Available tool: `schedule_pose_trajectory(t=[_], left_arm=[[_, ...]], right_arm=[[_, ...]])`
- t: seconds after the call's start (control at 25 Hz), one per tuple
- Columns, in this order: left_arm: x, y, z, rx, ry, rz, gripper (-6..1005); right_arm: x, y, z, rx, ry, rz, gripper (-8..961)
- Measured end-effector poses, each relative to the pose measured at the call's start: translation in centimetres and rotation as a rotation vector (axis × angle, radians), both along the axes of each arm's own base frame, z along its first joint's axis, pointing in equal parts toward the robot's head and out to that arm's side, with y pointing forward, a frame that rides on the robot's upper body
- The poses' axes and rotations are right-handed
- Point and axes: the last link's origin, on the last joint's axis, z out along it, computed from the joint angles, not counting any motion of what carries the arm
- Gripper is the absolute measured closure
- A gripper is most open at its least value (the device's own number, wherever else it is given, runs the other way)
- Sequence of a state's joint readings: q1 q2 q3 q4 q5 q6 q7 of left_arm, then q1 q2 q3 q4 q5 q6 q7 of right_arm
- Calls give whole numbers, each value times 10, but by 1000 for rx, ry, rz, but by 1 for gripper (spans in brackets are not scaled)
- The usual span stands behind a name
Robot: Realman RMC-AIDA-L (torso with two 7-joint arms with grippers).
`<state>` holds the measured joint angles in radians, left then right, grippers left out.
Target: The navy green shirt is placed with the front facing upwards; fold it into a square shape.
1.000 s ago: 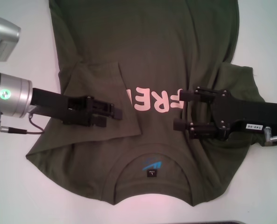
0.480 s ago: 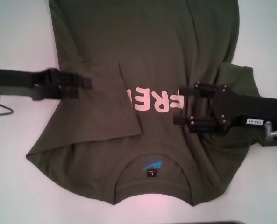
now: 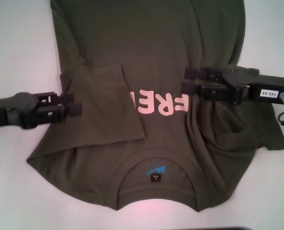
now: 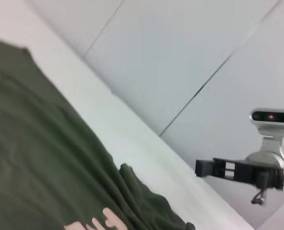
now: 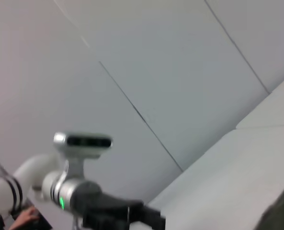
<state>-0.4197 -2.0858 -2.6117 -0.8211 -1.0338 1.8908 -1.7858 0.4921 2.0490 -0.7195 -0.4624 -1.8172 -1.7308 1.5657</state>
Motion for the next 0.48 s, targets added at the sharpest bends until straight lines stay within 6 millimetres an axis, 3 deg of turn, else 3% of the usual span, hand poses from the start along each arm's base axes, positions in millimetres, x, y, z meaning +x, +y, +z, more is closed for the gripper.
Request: schedule_pose_trajectory(t=[0.24, 0.48], left_arm=[[-21, -29, -2, 75, -18, -31, 366], [-33, -48, -3, 94, -4, -60, 366]], right_arm=[[-4, 1, 14, 26, 127, -65, 67], [12, 3, 36, -43, 129, -203, 71]])
